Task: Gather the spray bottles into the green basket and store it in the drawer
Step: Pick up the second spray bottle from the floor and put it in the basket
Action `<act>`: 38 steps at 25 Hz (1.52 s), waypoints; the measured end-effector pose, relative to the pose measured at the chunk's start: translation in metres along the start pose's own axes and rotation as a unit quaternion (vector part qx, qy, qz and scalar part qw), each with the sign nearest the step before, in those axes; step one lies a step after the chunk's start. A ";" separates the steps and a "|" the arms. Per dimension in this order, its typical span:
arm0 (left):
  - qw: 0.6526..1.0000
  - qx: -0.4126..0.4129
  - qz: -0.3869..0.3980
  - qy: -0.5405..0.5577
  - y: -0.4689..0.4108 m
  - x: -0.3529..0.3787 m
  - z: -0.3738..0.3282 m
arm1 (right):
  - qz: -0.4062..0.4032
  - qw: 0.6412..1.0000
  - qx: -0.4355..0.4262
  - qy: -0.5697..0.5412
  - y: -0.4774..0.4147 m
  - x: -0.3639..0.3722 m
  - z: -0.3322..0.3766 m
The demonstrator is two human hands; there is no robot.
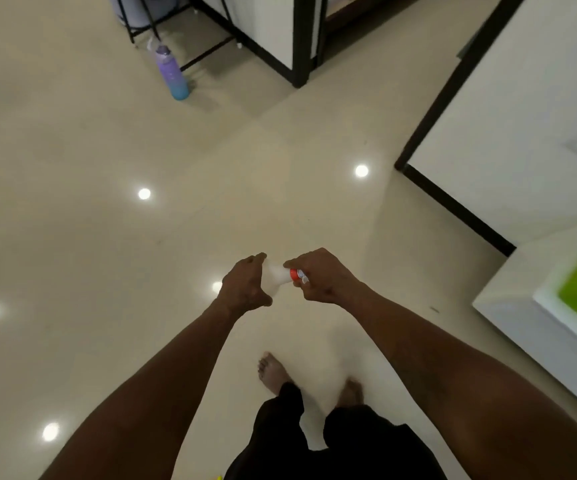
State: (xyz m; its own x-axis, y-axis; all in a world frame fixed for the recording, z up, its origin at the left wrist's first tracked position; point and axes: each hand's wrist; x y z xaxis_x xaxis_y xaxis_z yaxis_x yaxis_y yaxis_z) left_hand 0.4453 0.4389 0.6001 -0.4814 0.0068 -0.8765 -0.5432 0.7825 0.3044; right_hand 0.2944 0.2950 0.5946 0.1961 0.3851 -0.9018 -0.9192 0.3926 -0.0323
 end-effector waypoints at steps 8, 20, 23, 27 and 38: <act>0.985 0.164 -0.015 -0.049 0.006 0.044 -0.191 | -0.079 0.990 0.115 0.023 0.129 -0.095 -0.107; 0.949 0.316 -0.003 -0.016 -0.002 0.137 -0.432 | -0.243 0.913 0.326 0.029 0.297 -0.179 -0.243; 0.940 0.340 -0.006 -0.014 -0.012 0.154 -0.479 | -0.355 0.839 0.412 -0.010 0.315 -0.195 -0.265; 0.933 0.359 -0.006 -0.012 -0.013 0.169 -0.538 | -0.419 0.755 0.504 -0.008 0.321 -0.224 -0.289; 0.943 0.333 0.020 0.019 -0.028 0.241 -0.689 | -0.423 0.663 0.611 -0.092 0.390 -0.274 -0.429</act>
State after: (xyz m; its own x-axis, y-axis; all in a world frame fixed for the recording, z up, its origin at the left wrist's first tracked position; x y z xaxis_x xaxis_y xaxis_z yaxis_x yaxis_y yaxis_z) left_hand -0.1298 -0.0102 0.6373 -0.5232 0.0327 -0.8516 0.0221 0.9994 0.0248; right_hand -0.2645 -0.0154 0.6443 0.6062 -0.3531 -0.7127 0.4865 0.8735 -0.0190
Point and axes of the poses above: each hand's wrist, its own y-axis away from the middle knuckle, its own x-axis out of the palm, z = x × y, and after that the axes turned 13 degrees about -z, right-handed
